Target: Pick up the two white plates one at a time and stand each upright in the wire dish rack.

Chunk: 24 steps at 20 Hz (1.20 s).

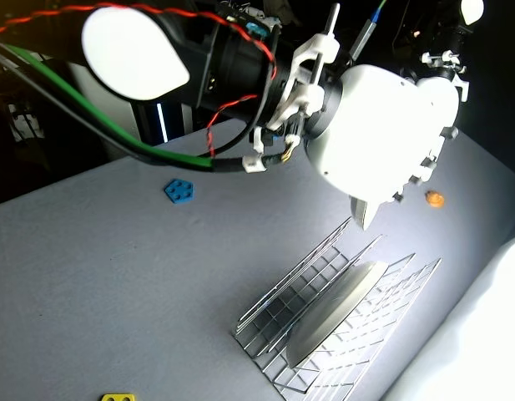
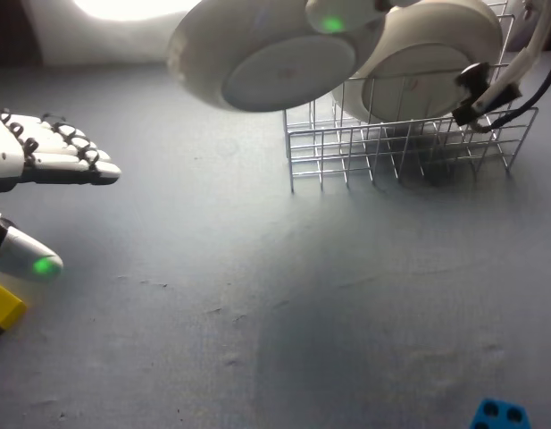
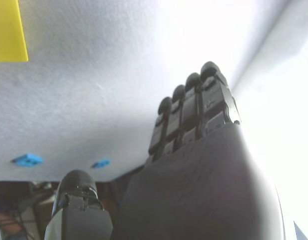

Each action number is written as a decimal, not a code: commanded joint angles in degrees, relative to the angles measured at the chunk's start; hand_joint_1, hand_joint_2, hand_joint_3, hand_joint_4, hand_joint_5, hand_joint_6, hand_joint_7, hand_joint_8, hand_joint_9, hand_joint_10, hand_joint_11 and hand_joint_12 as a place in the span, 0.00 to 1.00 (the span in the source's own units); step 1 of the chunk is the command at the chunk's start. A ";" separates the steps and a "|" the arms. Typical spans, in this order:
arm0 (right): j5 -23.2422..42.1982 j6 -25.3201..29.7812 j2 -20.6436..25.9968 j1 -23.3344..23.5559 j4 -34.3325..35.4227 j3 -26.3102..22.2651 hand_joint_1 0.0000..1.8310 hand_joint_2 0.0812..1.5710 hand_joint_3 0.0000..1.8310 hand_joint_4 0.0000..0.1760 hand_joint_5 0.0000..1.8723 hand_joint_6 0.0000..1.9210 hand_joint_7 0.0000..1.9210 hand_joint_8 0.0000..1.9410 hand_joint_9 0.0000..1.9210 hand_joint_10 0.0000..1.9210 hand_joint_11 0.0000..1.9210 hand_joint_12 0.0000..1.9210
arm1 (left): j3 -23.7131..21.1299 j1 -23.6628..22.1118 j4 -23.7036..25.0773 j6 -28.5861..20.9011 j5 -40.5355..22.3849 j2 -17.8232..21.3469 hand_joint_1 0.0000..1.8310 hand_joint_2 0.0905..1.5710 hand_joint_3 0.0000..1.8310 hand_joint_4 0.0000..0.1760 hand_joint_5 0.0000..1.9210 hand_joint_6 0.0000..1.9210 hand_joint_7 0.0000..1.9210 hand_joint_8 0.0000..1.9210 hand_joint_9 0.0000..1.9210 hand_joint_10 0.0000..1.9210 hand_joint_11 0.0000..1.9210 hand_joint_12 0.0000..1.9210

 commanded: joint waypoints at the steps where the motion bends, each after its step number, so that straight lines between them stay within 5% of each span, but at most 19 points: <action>1: 7.67 1.25 0.31 1.07 1.70 -0.04 0.75 0.67 0.00 0.00 0.54 0.52 0.56 0.42 0.50 0.52 0.43 0.58 | 0.23 -0.37 -3.27 -0.16 -0.59 0.80 0.00 0.62 0.00 0.00 0.00 0.00 0.00 0.00 0.00 0.00 0.00 0.00; 19: 7.82 0.42 1.59 -2.61 3.06 -0.30 0.76 0.67 0.00 0.00 0.53 0.52 0.57 0.42 0.52 0.50 0.45 0.57 | -0.49 -3.00 -1.16 -5.18 -13.28 1.69 0.00 0.62 0.00 0.00 0.00 0.00 0.00 0.00 0.00 0.00 0.00 0.00; 24: 10.64 -3.16 1.78 -3.78 9.50 1.87 0.75 0.67 0.00 0.00 0.53 0.52 0.55 0.44 0.51 0.51 0.44 0.58 | -0.85 -3.33 1.78 -6.42 -13.61 1.47 0.00 0.62 0.00 0.00 0.00 0.00 0.00 0.00 0.00 0.00 0.00 0.00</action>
